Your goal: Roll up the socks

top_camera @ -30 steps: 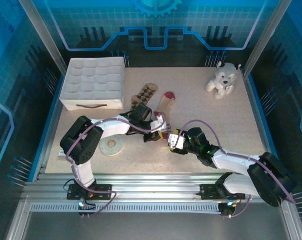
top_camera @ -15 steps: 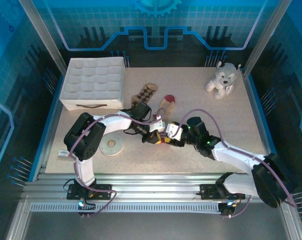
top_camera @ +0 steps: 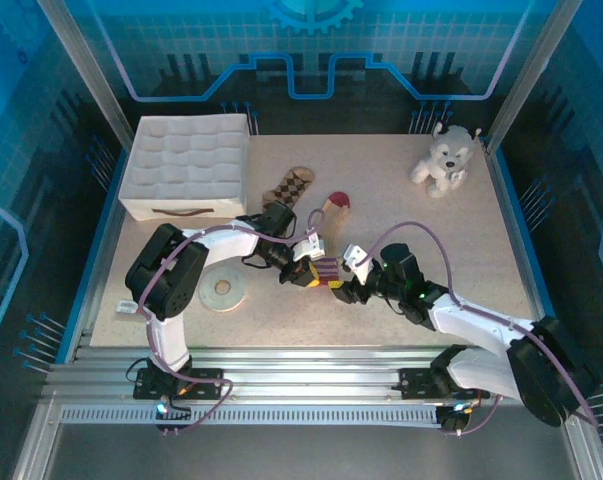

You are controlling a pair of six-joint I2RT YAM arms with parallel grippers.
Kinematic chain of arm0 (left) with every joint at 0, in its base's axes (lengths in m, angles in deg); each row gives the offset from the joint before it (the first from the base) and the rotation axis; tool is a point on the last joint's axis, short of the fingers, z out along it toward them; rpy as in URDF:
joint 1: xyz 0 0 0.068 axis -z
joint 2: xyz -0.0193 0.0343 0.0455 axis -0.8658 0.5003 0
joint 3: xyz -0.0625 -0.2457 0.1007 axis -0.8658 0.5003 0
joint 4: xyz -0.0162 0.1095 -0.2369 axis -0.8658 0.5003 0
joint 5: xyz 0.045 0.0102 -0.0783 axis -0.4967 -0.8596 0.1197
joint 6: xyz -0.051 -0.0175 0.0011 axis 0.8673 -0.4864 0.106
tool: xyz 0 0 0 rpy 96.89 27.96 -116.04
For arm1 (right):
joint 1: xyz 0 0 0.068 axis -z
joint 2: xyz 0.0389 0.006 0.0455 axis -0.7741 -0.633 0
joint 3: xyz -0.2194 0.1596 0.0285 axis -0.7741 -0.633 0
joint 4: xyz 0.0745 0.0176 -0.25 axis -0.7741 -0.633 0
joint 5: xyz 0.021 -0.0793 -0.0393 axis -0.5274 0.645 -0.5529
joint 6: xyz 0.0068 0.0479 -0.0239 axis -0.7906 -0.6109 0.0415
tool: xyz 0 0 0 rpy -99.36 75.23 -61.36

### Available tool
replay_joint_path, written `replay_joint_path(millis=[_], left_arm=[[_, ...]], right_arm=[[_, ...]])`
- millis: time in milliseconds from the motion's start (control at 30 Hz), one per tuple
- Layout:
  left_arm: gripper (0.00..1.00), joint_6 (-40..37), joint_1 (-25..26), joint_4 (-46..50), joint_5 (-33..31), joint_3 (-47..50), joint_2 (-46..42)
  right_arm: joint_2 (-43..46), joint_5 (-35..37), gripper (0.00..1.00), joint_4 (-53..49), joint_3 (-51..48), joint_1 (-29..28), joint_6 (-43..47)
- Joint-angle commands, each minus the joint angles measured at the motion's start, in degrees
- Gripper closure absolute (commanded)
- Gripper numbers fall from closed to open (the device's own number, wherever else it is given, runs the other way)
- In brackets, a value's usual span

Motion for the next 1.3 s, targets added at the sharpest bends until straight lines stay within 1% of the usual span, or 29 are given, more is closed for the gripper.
replay_joint_path(millis=[0, 100, 233, 400, 500, 700, 733, 900, 967, 1033, 1100, 1200, 1267], left_arm=[[1.00, -1.1, -0.3, 2.1, 3.7, -0.2, -0.8], [1.00, -0.7, -0.3, 1.9, 3.5, -0.2, -0.7], [1.00, -0.5, -0.3, 2.0, 3.4, -0.7, -0.1], [1.00, -0.5, -0.3, 2.2, 3.4, -1.1, 0.3], [1.00, -0.4, -0.5, 2.2, 3.5, -1.2, 0.4], [1.00, -0.5, -0.7, 2.5, 4.0, -1.4, 0.8], [1.00, -0.5, -0.8, 2.5, 4.2, -1.4, 0.7], [1.00, -0.1, -1.1, 1.8, 4.5, -0.7, 0.1], [1.00, 0.8, -1.1, 0.1, 4.1, 0.5, -0.7], [1.00, 2.0, -1.1, -2.0, 3.5, 2.1, -1.6], [1.00, 3.8, -1.1, -5.4, 2.7, 4.5, -3.2], [0.83, 9.5, -1.6, -15.3, 1.3, 10.7, -6.6], [0.76, 13.8, -2.1, -22.9, 0.8, 15.2, -9.0]], right_arm=[[-4.1, 0.2, 0.43, 8.1, -2.8, -0.9, -0.4], [-6.7, 0.7, 0.44, 11.3, -2.8, -1.8, 0.5], [-9.5, 0.4, 0.46, 11.9, -1.6, -2.2, 1.5], [-12.1, 1.0, 0.55, 14.2, -1.5, -2.4, 0.4], [-13.3, 0.5, 0.58, 14.6, -1.7, -2.6, 0.3], [-15.5, 1.2, 0.68, 16.0, -1.6, -2.7, 0.3], [-15.8, 1.3, 0.70, 16.0, -1.4, -2.7, 0.4], [-16.5, 1.6, 0.91, 14.8, -0.6, -2.8, 0.4], [-16.2, 1.7, 0.99, 13.4, -0.1, -3.0, 0.2], [-15.3, 1.7, 1.00, 11.2, 0.6, -3.0, -0.6], [-14.0, 1.3, 1.00, 5.2, 2.8, -2.8, -1.8], [-13.8, -1.1, 1.00, -8.1, 8.6, -2.0, -5.7], [-15.3, -4.1, 1.00, -13.3, 11.5, -0.9, -8.1]])
